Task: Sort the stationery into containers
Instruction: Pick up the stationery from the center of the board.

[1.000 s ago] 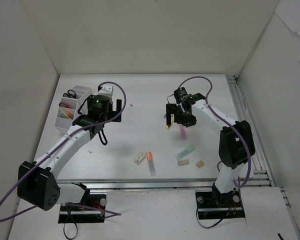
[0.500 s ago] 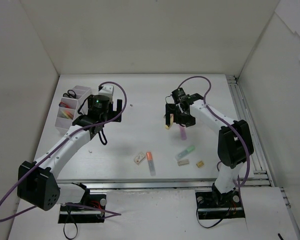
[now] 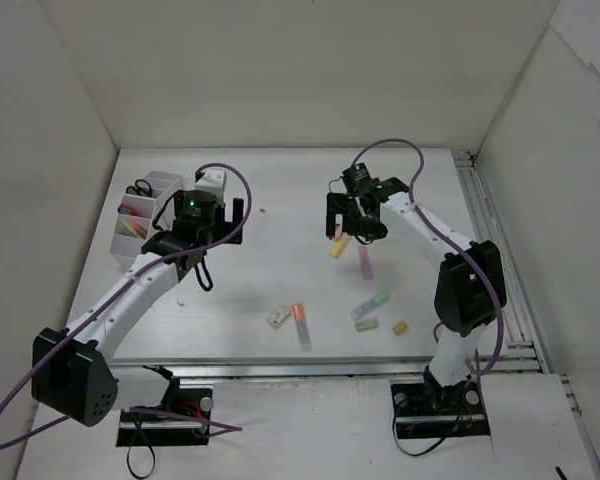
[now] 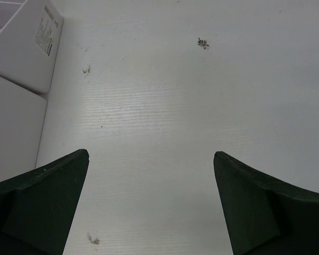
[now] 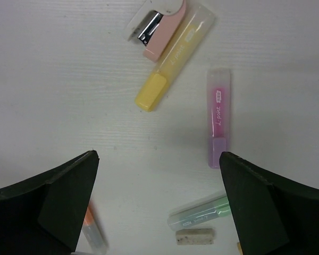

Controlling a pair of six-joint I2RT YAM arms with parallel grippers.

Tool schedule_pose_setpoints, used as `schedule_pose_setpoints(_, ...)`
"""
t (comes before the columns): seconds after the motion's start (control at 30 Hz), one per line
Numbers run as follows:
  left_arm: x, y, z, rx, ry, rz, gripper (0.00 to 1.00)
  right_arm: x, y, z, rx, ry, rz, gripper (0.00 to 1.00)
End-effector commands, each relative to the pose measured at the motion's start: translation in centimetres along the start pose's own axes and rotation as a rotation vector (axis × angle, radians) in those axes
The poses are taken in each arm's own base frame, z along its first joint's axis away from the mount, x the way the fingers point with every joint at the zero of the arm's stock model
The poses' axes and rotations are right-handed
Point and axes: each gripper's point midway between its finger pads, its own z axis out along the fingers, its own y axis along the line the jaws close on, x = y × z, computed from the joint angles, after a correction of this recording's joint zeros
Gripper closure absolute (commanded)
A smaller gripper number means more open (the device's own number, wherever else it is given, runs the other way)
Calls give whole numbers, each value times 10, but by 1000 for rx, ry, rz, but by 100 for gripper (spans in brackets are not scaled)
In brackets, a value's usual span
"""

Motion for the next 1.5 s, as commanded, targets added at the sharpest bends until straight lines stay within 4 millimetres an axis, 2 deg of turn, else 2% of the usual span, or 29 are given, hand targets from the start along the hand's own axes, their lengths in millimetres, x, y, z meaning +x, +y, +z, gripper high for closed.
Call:
schedule_pose_setpoints(0.0, -23, 1, -13, -1, -73, 4, 1, -16, 6, -2, 12, -42, 33, 5)
schedule_pose_setpoints(0.17, -31, 6, -14, -14, -76, 25, 0, -2, -7, 20, 76, 9, 84, 5)
schedule_pose_setpoints(0.27, -30, 7, -16, -18, -81, 24, 0, 13, -23, 32, 116, 49, 124, 7)
schedule_pose_setpoints(0.3, -31, 7, -17, -13, -89, 23, 0, 21, -35, 39, 141, 68, 157, 7)
schedule_pose_setpoints(0.4, -33, 6, -14, 1, -111, 0, 1, 29, -46, 53, 130, 90, 193, 10)
schedule_pose_setpoints(0.63, -30, 6, -10, -15, -74, -11, 1, 47, -62, 77, 149, 155, 203, 14)
schedule_pose_setpoints(0.73, -33, 6, -9, -16, -76, -5, 1, 61, -68, 82, 158, 170, 208, 30)
schedule_pose_setpoints(0.77, -34, 6, -9, -15, -78, -2, 1, 66, -64, 82, 131, 185, 210, 44)
schedule_pose_setpoints(0.8, -35, 6, -9, -13, -80, 6, 1, 75, -62, 83, 111, 205, 214, 51)
schedule_pose_setpoints(0.83, -37, 5, -9, -8, -85, 10, 1, 78, -59, 81, 96, 207, 210, 58)
schedule_pose_setpoints(0.87, -37, 3, -10, 7, -86, 18, 1, 81, -56, 78, 72, 217, 211, 75)
schedule_pose_setpoints(0.9, -39, 2, -9, 16, -94, 42, 1, 88, -56, 76, 59, 233, 201, 81)
schedule_pose_setpoints(0.93, -40, 1, -10, 24, -101, 54, 1, 86, -53, 68, 38, 218, 199, 84)
schedule_pose_setpoints(0.97, -40, -8, -12, 60, -109, 81, 1, 89, -49, 62, 12, 222, 177, 90)
schedule_pose_setpoints(1.0, -45, -15, -12, 85, -143, 108, 1, 83, -46, 51, -13, 194, 173, 91)
schedule_pose_setpoints(1.03, -38, -25, -13, 120, -149, 178, 1, 80, -43, 45, -34, 181, 168, 93)
schedule_pose_setpoints(1.1, -44, -52, -22, 236, -221, 280, 1, 71, -27, 25, -153, 171, 147, 97)
schedule_pose_setpoints(1.13, -33, -77, -28, 343, -237, 381, 1, 70, -18, 17, -209, 179, 139, 98)
schedule_pose_setpoints(1.17, -32, -89, -35, 395, -267, 428, 1, 70, -3, 5, -312, 209, 114, 100)
schedule_pose_setpoints(1.23, -24, -110, -43, 479, -300, 518, 1, 71, 12, -11, -414, 258, 93, 100)
schedule_pose_setpoints(1.27, -18, -129, -52, 558, -320, 600, 1, 77, 23, -23, -490, 304, 86, 100)
schedule_pose_setpoints(1.3, -10, -137, -57, 608, -313, 644, 1, 75, 29, -29, -541, 307, 43, 100)
schedule_pose_setpoints(1.33, -2, -152, -67, 699, -337, 729, 0, 84, 31, -38, -567, 355, 35, 100)
schedule_pose_setpoints(1.47, 17, -171, -81, 817, -364, 865, 1, 86, 47, -56, -696, 403, 30, 100)
